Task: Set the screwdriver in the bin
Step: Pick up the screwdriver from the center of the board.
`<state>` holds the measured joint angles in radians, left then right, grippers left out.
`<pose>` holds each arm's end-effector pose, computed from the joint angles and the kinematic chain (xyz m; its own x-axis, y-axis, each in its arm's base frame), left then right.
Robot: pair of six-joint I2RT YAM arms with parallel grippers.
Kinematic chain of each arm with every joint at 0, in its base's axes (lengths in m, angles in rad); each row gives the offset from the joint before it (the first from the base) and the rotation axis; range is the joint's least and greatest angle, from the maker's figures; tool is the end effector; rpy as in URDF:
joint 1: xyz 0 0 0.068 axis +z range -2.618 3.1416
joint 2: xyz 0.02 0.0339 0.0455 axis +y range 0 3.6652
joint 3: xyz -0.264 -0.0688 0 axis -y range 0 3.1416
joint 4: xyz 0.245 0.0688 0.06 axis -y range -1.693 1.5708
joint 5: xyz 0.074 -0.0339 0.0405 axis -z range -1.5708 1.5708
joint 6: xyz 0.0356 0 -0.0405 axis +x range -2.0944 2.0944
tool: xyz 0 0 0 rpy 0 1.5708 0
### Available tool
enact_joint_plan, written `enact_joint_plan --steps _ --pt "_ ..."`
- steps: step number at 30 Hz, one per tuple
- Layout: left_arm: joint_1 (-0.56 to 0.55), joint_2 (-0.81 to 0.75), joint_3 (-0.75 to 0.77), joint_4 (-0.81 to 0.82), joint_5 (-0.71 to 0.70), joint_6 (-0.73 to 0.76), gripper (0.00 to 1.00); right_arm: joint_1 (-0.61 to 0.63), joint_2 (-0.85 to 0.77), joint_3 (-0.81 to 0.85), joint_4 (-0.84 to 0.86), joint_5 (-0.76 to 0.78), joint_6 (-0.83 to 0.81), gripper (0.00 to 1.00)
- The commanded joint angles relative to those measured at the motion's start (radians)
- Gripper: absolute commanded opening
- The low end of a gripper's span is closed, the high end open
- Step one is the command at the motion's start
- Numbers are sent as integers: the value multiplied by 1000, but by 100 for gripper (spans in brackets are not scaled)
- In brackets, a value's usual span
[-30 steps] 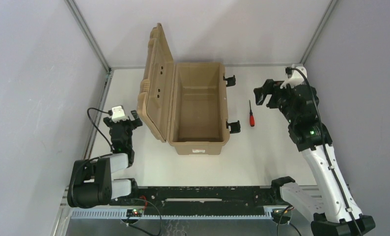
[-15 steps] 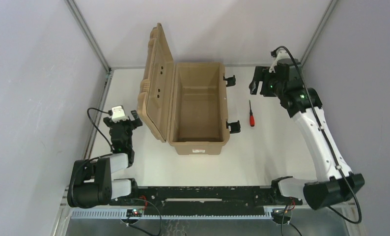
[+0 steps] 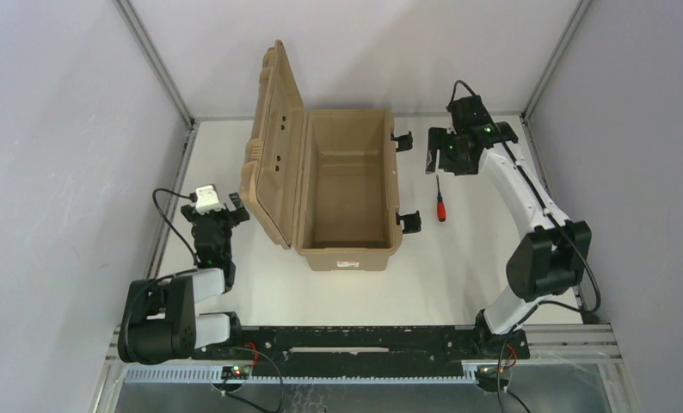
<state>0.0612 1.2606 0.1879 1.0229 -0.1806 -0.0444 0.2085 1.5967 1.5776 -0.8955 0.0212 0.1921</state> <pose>0.2173 0.0197 0.1729 -0.0390 -0.0461 -0.9982 -0.2412 0.9698 -0.0354 0.3326 0.0696 0.3459 -0.7980 0.0263 -0.6021 -0.0427 0.9941 0.1000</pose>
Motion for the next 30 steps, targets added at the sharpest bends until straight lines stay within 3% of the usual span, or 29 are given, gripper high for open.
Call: enact_joint_plan --steps 1,16,30 --pt "2 -3 6 29 -1 14 100 -18 58 -4 -11 -3 32 79" --pt "2 -3 5 29 -2 15 100 -55 265 -138 115 -2 44 69" --pt "2 -3 5 29 -2 14 100 -69 356 -173 156 24 36 55"
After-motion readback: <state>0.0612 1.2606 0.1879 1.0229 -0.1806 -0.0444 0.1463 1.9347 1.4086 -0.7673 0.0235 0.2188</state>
